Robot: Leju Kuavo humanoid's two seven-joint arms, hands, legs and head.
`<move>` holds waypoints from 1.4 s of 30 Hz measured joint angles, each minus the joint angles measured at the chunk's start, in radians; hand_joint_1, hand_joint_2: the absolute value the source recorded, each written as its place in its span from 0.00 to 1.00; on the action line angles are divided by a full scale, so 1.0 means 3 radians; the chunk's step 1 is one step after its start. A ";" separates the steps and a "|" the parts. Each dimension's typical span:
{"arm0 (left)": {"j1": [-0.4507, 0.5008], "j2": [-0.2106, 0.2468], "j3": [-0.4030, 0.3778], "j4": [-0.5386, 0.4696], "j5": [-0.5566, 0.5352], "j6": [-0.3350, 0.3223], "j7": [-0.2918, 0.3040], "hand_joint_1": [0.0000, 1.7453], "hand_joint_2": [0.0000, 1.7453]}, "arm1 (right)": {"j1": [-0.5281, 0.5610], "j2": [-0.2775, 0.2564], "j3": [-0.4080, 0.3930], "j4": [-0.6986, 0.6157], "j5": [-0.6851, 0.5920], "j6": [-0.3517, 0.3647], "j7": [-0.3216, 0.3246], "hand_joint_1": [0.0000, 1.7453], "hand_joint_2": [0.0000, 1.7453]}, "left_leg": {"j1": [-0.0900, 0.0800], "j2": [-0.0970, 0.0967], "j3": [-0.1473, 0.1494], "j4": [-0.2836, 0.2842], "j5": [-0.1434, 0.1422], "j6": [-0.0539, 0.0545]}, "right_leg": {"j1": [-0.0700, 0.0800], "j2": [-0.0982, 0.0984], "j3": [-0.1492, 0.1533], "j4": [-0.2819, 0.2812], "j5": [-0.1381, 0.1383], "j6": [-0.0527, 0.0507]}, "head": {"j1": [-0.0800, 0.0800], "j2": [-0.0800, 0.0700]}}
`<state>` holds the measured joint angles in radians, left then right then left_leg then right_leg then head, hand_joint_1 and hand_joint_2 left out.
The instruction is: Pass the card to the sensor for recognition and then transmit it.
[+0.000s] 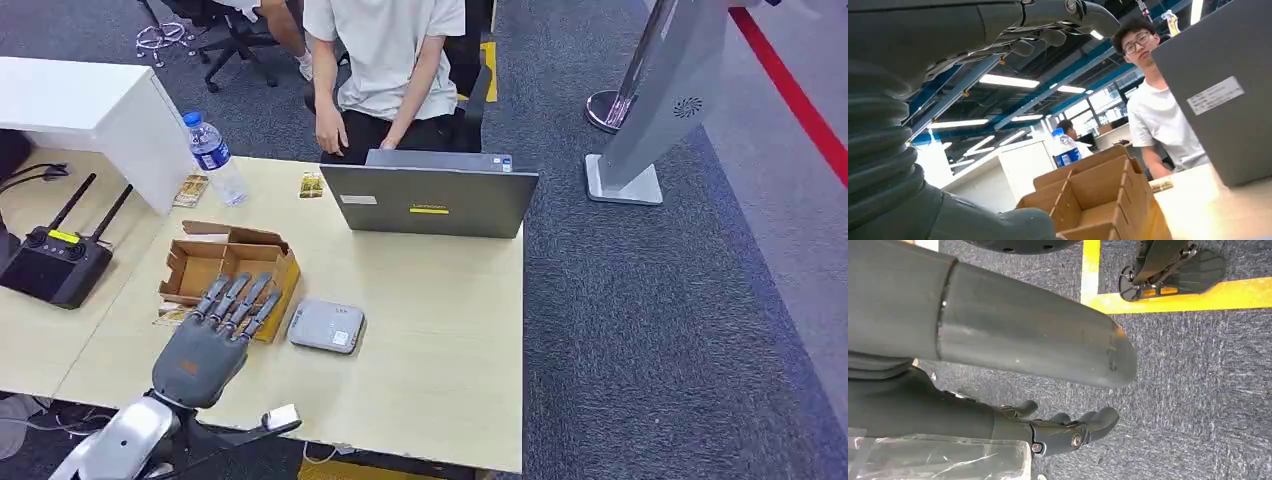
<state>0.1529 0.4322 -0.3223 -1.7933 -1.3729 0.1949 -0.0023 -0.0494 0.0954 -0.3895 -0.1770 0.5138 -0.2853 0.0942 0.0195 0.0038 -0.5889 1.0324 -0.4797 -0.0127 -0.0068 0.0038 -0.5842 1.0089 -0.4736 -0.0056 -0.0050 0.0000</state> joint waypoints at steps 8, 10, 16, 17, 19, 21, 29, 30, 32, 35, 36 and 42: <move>0.0241 -0.0052 -0.0028 -0.0082 -0.0046 0.0051 0.0030 0.00 1.00 | -0.0001 0.0000 -0.0039 -0.0001 0.0000 -0.0004 -0.0003 0.00 0.00 | 0.0000 -0.0001 0.0001 0.0000 -0.0002 0.0003 | 0.0000 -0.0001 0.0002 0.0000 0.0000 0.0000 | 0.0001 0.0000; 0.0252 -0.0060 -0.0031 -0.0083 -0.0043 0.0061 0.0059 0.00 1.00 | -0.0001 0.0000 -0.0046 0.0000 0.0000 -0.0004 -0.0005 0.00 0.00 | 0.0000 -0.0001 0.0001 0.0000 -0.0002 0.0003 | 0.0000 -0.0001 0.0002 0.0000 0.0000 0.0000 | 0.0001 0.0000; 0.0215 -0.0122 -0.0007 -0.0064 0.0020 0.0079 0.0322 0.00 1.00 | -0.0002 0.0000 -0.0062 -0.0001 0.0044 0.0003 0.0004 0.00 0.00 | 0.0000 -0.0002 0.0001 0.0000 -0.0002 0.0003 | 0.0000 -0.0002 0.0002 0.0000 0.0000 0.0000 | 0.0001 0.0000; 0.0191 -0.0139 0.0015 -0.0045 0.0031 0.0079 0.0329 0.00 1.00 | -0.0002 0.0000 -0.0062 -0.0001 0.0073 0.0006 0.0011 0.00 0.00 | 0.0000 -0.0002 0.0001 0.0000 -0.0002 0.0003 | 0.0000 -0.0002 0.0002 0.0000 0.0000 0.0000 | 0.0001 0.0000; 0.0129 -0.0194 0.0078 0.0021 0.0053 0.0071 0.0328 0.00 1.00 | -0.0002 0.0000 -0.0061 -0.0001 0.0101 0.0010 0.0017 0.00 0.00 | 0.0000 -0.0002 0.0000 0.0000 -0.0002 0.0003 | 0.0000 -0.0003 0.0003 0.0000 0.0000 0.0000 | 0.0001 0.0000; 0.0072 -0.0243 0.0140 0.0085 0.0081 0.0046 0.0328 0.00 1.00 | -0.0003 0.0000 -0.0062 -0.0001 0.0132 0.0016 0.0017 0.00 0.00 | 0.0000 -0.0002 0.0001 0.0000 -0.0002 0.0003 | 0.0000 -0.0003 0.0002 0.0000 0.0000 0.0000 | 0.0001 0.0000; -0.0239 -0.0410 0.0373 0.0541 0.0179 -0.0128 0.0301 0.00 1.00 | -0.0004 -0.0001 -0.0061 -0.0001 0.0219 0.0055 0.0017 0.00 0.00 | 0.0000 -0.0002 0.0001 0.0000 -0.0001 0.0003 | 0.0000 -0.0003 0.0003 0.0001 0.0001 -0.0001 | 0.0001 0.0000; -0.0261 -0.0422 0.0396 0.0584 0.0187 -0.0132 0.0295 0.00 1.00 | -0.0004 0.0000 -0.0061 -0.0001 0.0230 0.0055 0.0017 0.00 0.00 | 0.0000 -0.0001 0.0001 0.0000 -0.0001 0.0003 | 0.0000 -0.0002 0.0003 0.0001 0.0001 -0.0001 | 0.0001 0.0000; -0.0312 -0.0444 0.0431 0.0666 0.0200 -0.0136 0.0284 0.00 1.00 | -0.0004 -0.0001 -0.0062 -0.0001 0.0254 0.0057 0.0019 0.00 0.00 | 0.0000 -0.0002 0.0001 0.0000 -0.0001 0.0003 | 0.0000 -0.0003 0.0003 0.0001 0.0001 -0.0001 | 0.0001 0.0000; -0.0366 -0.0470 0.0466 0.0792 0.0200 -0.0157 0.0277 0.00 1.00 | -0.0006 -0.0001 -0.0061 -0.0001 0.0262 0.0066 0.0023 0.00 0.00 | 0.0000 -0.0001 0.0001 0.0000 -0.0001 0.0003 | 0.0000 -0.0002 0.0002 0.0000 0.0001 -0.0001 | 0.0001 0.0000; -0.0376 -0.0478 0.0475 0.0817 0.0201 -0.0161 0.0272 0.00 1.00 | -0.0005 -0.0001 -0.0061 -0.0001 0.0262 0.0066 0.0025 0.00 0.00 | 0.0000 -0.0001 0.0001 0.0000 -0.0001 0.0003 | 0.0000 -0.0002 0.0002 0.0000 0.0001 -0.0001 | 0.0000 0.0000; -0.0451 -0.0518 0.0487 0.0914 0.0202 -0.0177 0.0248 0.00 1.00 | -0.0006 -0.0001 -0.0061 -0.0001 0.0303 0.0081 0.0032 0.00 0.00 | 0.0000 -0.0002 0.0001 0.0000 -0.0002 0.0003 | 0.0000 -0.0003 0.0002 0.0000 0.0001 -0.0001 | 0.0001 0.0000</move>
<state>0.0176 0.2769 -0.1762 -1.5190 -1.3123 0.1419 0.0721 -0.0511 0.0950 -0.4078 -0.1774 0.6047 -0.2609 0.1038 0.0195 0.0034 -0.5888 1.0325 -0.4802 -0.0117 -0.0068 0.0031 -0.5836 1.0090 -0.4733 -0.0058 -0.0046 0.0000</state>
